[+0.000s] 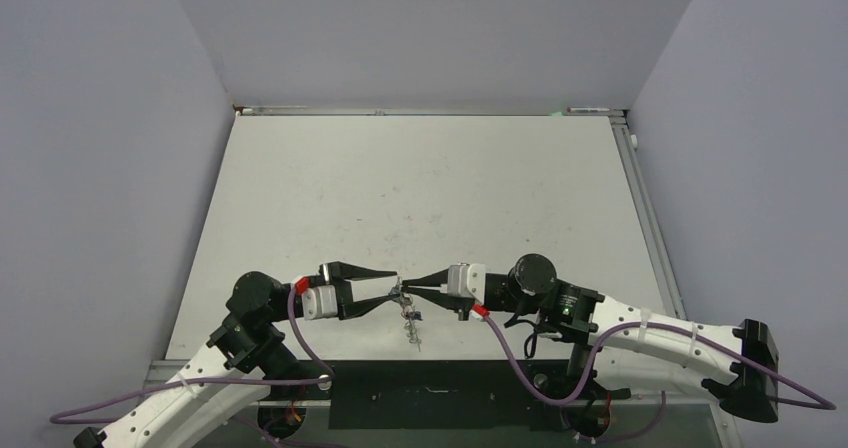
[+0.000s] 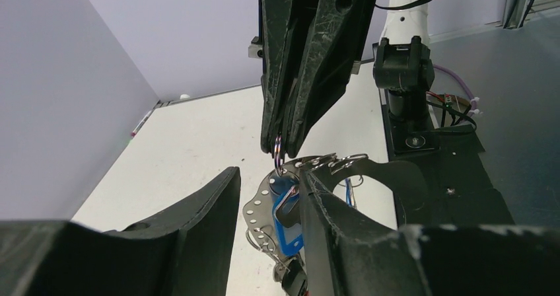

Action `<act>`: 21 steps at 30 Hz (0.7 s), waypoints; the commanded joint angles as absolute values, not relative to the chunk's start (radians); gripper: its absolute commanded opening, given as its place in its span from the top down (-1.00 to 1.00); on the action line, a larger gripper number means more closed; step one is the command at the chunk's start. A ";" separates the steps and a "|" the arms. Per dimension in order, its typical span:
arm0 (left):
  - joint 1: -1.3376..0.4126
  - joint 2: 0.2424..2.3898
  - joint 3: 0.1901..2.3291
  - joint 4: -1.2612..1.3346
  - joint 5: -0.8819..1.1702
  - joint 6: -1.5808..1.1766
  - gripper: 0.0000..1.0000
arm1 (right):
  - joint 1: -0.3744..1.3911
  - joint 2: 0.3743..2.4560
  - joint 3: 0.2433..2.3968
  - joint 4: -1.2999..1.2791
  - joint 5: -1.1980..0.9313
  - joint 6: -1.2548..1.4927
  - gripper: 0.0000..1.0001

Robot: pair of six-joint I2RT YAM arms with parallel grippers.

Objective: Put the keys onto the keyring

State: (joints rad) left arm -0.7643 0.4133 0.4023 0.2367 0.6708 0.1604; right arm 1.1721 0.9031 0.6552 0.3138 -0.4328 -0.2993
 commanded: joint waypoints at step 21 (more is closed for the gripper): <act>-0.761 0.413 0.427 0.195 0.525 0.195 0.48 | 1.137 0.831 0.650 0.433 -0.518 -0.265 0.90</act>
State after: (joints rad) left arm -0.7643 0.4137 0.3985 0.2226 0.6296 0.1654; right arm 1.1572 0.8955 0.6491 0.3145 -0.4633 -0.2905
